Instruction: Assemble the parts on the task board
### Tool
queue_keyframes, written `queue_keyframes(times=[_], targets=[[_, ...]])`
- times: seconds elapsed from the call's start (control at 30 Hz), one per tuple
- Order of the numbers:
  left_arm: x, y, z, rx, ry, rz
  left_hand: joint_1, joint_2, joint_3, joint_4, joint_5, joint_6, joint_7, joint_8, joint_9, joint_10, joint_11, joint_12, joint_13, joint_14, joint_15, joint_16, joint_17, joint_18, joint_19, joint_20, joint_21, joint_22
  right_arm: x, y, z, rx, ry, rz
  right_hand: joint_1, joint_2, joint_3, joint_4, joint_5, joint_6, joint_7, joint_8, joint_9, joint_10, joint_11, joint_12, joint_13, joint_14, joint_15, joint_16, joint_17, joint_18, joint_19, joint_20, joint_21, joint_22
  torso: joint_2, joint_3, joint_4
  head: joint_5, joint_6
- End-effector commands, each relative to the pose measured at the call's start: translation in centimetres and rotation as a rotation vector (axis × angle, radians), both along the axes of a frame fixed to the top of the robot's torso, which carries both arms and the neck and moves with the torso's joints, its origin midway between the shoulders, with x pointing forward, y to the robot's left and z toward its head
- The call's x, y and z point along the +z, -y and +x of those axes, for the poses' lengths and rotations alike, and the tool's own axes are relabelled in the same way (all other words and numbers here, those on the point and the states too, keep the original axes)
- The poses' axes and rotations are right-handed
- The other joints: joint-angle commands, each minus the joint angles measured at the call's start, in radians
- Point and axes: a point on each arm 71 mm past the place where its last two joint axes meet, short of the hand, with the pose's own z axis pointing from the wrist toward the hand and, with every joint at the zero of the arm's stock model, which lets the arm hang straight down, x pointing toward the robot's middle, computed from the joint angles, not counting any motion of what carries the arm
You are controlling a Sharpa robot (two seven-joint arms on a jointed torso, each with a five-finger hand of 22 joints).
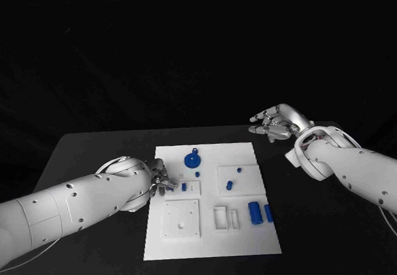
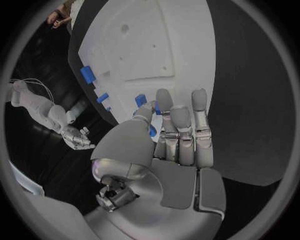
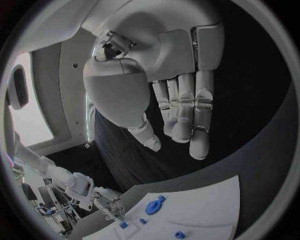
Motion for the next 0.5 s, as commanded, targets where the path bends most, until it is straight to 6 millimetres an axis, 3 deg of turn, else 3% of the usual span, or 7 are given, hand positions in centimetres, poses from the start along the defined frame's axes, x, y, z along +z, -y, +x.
queue_keyframes(times=[0.03, 0.5], targets=[[-0.15, 0.35, -0.1, -0.026, -0.001, 0.011, 0.008, 0.006, 0.04, -0.041, -0.007, 0.024, -0.025, -0.005, -0.002, 0.009, -0.003, 0.002, 0.001, 0.01, -0.001, -0.002, 0.001, -0.015, 0.002, -0.002, 0.006, 0.018, -0.02, -0.2, -0.04, 0.019, -0.003, 0.0, -0.008, -0.002, -0.003, 0.0, 0.004, -0.008, 0.0, -0.005, -0.001, -0.006, -0.001, 0.002, -0.001, 0.003, 0.0, -0.003, -0.001, 0.011, 0.038, 0.006, 0.006, -0.001, 0.0, 0.0004, 0.0003, 0.0, 0.0], [-0.34, 0.67, -0.21, -0.042, 0.017, 0.025, 0.011, 0.006, 0.039, -0.039, -0.007, 0.026, -0.025, -0.008, -0.006, 0.011, -0.004, 0.007, 0.004, 0.014, -0.002, 0.002, 0.003, -0.015, 0.005, -0.003, 0.01, 0.019, -0.05, -0.12, -0.04, 0.019, -0.007, -0.001, -0.007, 0.001, -0.009, -0.001, 0.004, -0.008, 0.0, -0.005, -0.001, -0.004, -0.001, 0.004, 0.0, 0.004, 0.0, -0.002, 0.0, 0.011, 0.039, 0.005, 0.01, -0.001, 0.0, 0.0007, -0.0002, -0.003, 0.0]])
